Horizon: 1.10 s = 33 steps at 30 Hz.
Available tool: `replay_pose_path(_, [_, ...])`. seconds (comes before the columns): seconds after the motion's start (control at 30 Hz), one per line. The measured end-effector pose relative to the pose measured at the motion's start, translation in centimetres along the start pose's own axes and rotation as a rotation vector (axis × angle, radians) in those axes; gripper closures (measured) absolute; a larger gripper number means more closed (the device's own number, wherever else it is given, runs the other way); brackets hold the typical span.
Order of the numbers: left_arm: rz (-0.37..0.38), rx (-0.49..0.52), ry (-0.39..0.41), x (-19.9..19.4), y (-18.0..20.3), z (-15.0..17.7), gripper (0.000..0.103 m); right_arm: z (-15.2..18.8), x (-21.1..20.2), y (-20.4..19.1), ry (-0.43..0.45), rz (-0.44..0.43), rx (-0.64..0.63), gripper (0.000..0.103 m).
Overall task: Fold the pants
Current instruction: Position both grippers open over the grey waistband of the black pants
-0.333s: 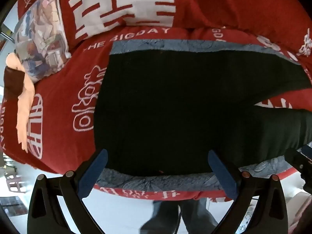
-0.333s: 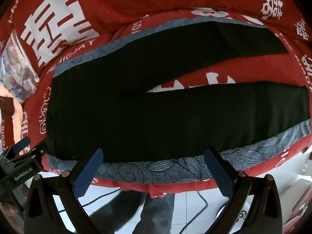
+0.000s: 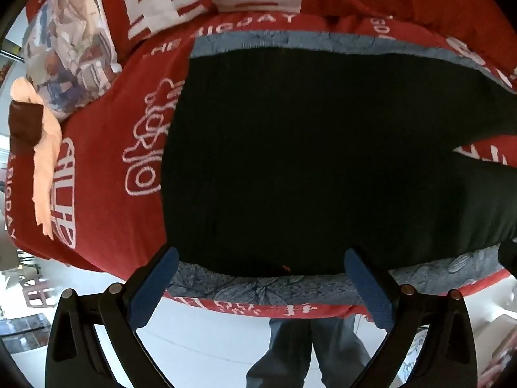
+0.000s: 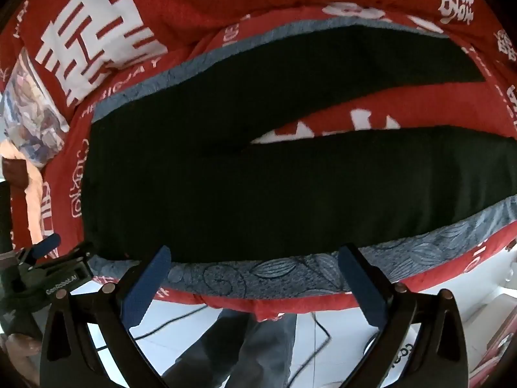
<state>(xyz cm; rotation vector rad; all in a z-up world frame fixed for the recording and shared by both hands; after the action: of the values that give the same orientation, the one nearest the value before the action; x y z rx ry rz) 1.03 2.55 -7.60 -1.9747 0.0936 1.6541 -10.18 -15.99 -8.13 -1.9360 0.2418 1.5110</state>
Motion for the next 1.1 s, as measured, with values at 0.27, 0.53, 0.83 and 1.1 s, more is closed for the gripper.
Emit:
replay_pose_path(0.27, [0.054,-0.001,-0.069,2.0,0.1,1.2,0.000,0.3,0.5,0.3,-0.049,0.094,-0.019,0.000])
replay_pose_path(0.53, [0.083,-0.029,-0.095,2.6,-0.3,1.2,0.000,1.0,1.3,-0.3,-0.067,0.137,-0.037,0.000])
replay_pose_path(0.83, [0.086,-0.001,-0.082,2.2,-0.3,1.3,0.000,2.0,1.9,0.5,-0.095,0.187,-0.016,0.000])
replay_pose_path(1.1, [0.064,0.008,-0.091,2.6,0.1,2.2,0.000,2.0,2.2,1.2,-0.122,0.209,-0.021,0.000])
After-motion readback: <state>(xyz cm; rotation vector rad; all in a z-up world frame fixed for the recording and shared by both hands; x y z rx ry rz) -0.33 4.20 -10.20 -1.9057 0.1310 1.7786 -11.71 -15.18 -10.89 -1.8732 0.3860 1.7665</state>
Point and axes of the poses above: each gripper's, at about its wrist camera, not at the fingertips, and x roughly the way its jaws point, y to its right, z to its underside, the point moved 5 cm from there along x, roughly the way its jaws point, and after that the axes turned 11 degrees about -z, right-handed, at the moved point
